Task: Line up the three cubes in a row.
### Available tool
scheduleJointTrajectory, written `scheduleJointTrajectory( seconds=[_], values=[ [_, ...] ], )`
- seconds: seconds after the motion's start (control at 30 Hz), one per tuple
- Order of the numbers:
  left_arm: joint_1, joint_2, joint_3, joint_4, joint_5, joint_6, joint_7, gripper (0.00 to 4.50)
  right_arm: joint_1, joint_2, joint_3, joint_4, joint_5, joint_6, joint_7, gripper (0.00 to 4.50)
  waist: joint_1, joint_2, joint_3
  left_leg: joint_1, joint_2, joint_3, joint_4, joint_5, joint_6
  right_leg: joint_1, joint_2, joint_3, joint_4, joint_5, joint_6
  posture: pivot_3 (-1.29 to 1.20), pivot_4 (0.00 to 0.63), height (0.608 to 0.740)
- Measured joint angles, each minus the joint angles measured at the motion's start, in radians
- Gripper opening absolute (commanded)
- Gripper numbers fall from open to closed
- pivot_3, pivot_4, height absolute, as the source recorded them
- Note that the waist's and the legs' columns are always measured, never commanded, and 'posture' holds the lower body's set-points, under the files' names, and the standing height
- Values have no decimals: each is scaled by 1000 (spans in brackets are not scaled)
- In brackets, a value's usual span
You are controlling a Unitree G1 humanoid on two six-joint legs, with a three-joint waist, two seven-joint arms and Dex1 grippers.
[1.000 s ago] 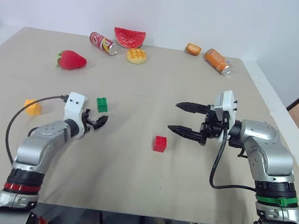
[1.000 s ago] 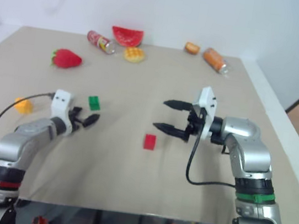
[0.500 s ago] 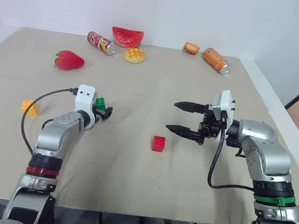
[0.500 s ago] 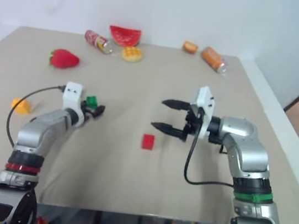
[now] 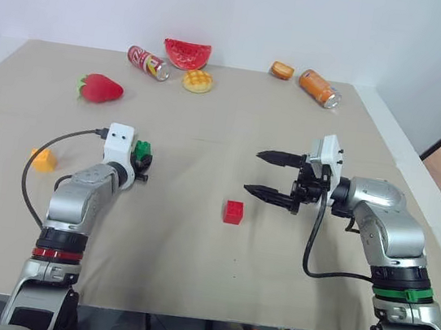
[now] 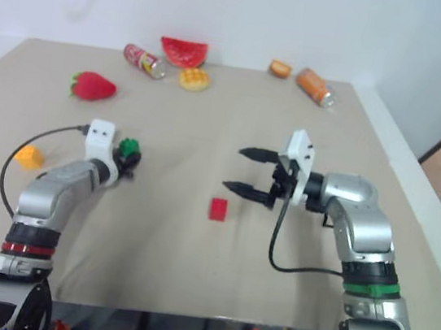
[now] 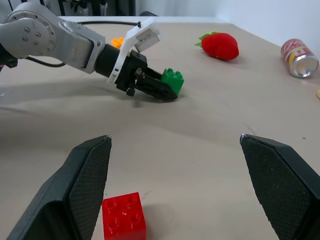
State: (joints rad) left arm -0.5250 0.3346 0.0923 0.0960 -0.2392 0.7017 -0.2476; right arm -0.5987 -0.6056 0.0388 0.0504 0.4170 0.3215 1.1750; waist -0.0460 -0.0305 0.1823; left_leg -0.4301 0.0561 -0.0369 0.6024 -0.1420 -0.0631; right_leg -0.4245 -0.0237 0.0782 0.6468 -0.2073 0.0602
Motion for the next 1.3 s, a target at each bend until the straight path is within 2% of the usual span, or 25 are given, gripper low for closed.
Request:
scheduleJointTrajectory(
  seconds=[0.17,0.27,0.33,0.5,0.6,0.7,0.87,1.07,1.3],
  values=[
    [1,99,-37,15,8,-174,-199,1383,-2,4,3,22,-13,-18,4,4269,0,0,0,0,0,0,-1,0,0,-1,0,0,0,0,0,0,150,740],
    [7,164,-47,41,-12,-303,-378,1383,-7,3,4,25,-20,-25,13,4269,0,0,0,-1,0,0,-2,0,0,-1,0,0,0,-1,-1,0,150,740],
    [8,208,-34,66,-81,-389,-559,1383,-9,2,4,33,-22,-28,20,4269,0,0,0,-2,0,0,-2,0,0,-2,0,0,0,-1,-1,0,150,740],
    [-53,284,-7,164,-177,-488,-879,1383,-9,-3,4,37,-31,-32,22,4269,0,0,0,-2,0,0,-2,0,0,-3,0,0,0,-1,-1,0,150,740],
    [-92,311,-41,200,-182,-544,-1047,1383,-8,-8,3,34,-31,-32,19,4269,0,0,0,-2,0,1,-1,0,0,-2,-1,0,0,-1,-1,0,150,740],
    [-105,315,-125,261,-135,-642,-1199,1383,3,-23,0,9,-29,-24,16,4269,0,0,0,-3,0,1,-2,0,0,-3,0,0,0,-2,-1,0,150,740],
    [-149,286,-210,436,-53,-803,-1322,1383,66,-72,-39,-86,14,37,4,4269,3,0,0,-9,1,1,0,0,1,-10,0,0,0,-1,-1,0,150,740],
    [-256,146,-228,703,-1,-970,-1341,1383,216,-183,-172,-293,167,192,-8,4269,12,0,0,-11,0,1,1,0,1,-11,0,1,0,-1,-1,0,150,740],
    [-272,79,-227,750,-5,-987,-1354,1383,274,-210,-215,-381,242,269,-49,4269,-3,0,0,-9,1,1,1,0,2,-11,1,2,2,0,-1,0,150,740]
  ],
)
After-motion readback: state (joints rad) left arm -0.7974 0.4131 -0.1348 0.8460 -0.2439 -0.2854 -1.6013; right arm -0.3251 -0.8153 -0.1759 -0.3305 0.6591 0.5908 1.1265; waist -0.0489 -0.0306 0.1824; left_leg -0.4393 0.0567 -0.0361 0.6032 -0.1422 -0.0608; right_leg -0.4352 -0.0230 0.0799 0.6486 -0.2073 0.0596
